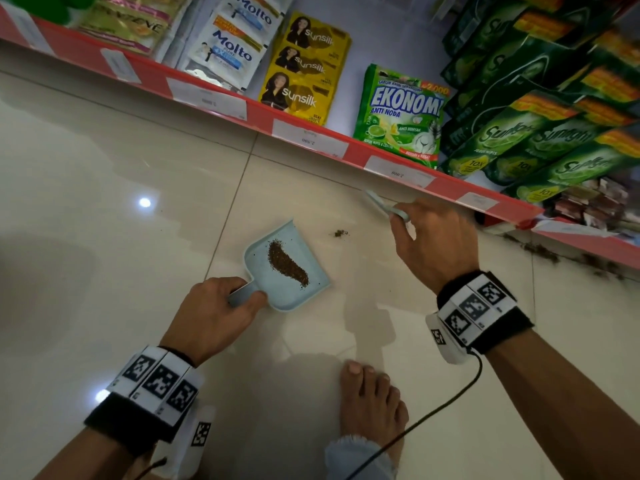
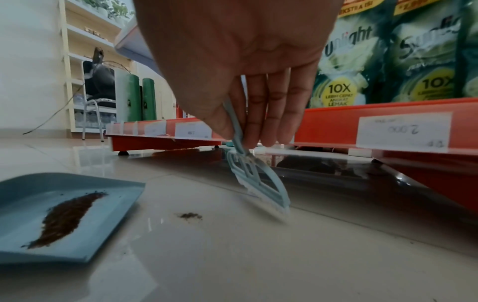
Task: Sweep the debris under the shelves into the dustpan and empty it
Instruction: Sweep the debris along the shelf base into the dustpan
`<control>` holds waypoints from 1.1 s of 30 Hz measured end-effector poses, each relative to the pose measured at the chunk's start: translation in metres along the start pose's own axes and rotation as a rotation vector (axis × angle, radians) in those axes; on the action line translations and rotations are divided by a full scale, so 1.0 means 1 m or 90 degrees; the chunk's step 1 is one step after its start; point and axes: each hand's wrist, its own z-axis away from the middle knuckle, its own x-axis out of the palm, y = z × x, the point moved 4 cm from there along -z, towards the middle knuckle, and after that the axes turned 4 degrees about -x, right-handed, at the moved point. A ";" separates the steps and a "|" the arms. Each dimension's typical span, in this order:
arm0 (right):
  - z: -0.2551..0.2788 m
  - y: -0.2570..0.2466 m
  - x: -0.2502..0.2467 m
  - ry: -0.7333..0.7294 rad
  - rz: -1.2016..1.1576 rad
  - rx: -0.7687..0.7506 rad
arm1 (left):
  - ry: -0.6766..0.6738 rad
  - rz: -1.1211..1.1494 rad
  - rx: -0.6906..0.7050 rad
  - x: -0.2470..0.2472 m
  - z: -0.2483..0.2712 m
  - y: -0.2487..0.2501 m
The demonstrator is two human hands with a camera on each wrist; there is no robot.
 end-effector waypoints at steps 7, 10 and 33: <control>0.009 -0.020 0.015 -0.093 -0.020 -0.037 | -0.037 -0.018 -0.030 0.023 -0.004 0.019; 0.014 -0.030 0.015 -0.106 -0.022 -0.062 | -0.050 -0.028 -0.021 0.032 -0.003 0.030; 0.014 -0.028 0.004 -0.110 -0.029 -0.071 | -0.104 -0.064 -0.140 0.039 -0.007 0.051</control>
